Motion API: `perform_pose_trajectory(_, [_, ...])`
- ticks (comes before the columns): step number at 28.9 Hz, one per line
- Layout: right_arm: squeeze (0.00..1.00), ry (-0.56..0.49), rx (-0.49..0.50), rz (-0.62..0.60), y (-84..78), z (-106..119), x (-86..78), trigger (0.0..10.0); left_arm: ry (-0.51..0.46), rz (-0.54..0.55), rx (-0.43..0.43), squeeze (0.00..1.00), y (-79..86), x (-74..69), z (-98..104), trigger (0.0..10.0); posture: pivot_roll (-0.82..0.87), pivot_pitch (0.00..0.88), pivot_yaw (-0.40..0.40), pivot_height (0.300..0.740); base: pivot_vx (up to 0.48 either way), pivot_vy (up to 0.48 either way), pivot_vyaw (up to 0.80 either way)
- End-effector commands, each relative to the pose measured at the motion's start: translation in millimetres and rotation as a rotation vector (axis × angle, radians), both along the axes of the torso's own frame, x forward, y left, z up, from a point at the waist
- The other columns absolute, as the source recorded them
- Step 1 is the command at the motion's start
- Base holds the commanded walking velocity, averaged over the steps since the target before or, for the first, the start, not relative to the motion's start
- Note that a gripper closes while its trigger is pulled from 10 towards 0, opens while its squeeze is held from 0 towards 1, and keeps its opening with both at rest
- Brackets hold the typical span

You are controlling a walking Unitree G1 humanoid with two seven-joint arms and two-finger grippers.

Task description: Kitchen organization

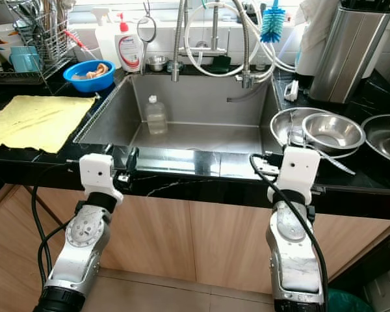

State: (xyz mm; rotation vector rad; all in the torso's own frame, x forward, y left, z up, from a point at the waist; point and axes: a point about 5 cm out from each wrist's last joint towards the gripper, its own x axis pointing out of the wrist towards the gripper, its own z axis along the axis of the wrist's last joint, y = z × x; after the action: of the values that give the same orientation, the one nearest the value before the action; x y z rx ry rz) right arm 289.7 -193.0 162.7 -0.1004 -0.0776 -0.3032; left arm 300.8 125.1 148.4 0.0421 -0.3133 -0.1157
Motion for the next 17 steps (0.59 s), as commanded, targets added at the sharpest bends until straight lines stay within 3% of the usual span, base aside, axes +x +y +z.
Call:
perform_pose_trajectory(1, [0.00, -0.015, 0.008, 0.012, 2.5, 2.1, 2.0, 0.0, 0.008, -0.006, 0.016, 0.00, 0.2, -0.6, -4.2, 10.0, -0.14, 0.000, 0.048, 0.740, 0.000, 0.000, 0.00])
perform_pose_trajectory(4, [0.00, -0.052, -0.036, 0.038, 6.0, 9.5, 2.7, 0.0, 0.006, -0.007, 0.015, 0.00, 0.0, -0.5, -3.8, 10.0, -0.14, 0.000, 0.048, 0.740, 0.000, 0.000, 0.00])
perform_pose_trajectory(5, [0.00, -0.064, -0.052, 0.041, 6.9, 12.0, 2.7, 1.9, 0.006, -0.007, 0.015, 0.00, -0.1, -0.4, -3.8, 10.0, -0.14, 0.000, 0.048, 0.740, 0.000, 0.000, 0.00])
perform_pose_trajectory(6, [0.00, -0.112, -0.083, 0.054, 9.7, 21.0, 3.1, 10.0, 0.005, -0.005, 0.015, 0.00, 0.0, -0.3, -3.6, 10.0, -0.14, 0.000, 0.048, 0.740, 0.000, 0.000, 0.00])
perform_pose_trajectory(13, [0.00, -0.158, -0.157, 0.156, 21.4, 35.8, 10.9, 10.0, 0.005, -0.002, 0.014, 0.00, 0.2, -0.1, -3.5, 10.0, -0.15, 0.000, 0.046, 0.740, 0.000, 0.000, 0.00])
perform_pose_trajectory(17, [0.00, -0.059, -0.167, 0.267, 24.5, 29.0, 25.9, 10.0, 0.004, 0.007, 0.012, 0.00, 1.1, 0.9, -2.9, 10.0, -0.14, 0.000, 0.043, 0.740, 0.000, 0.000, 0.00])
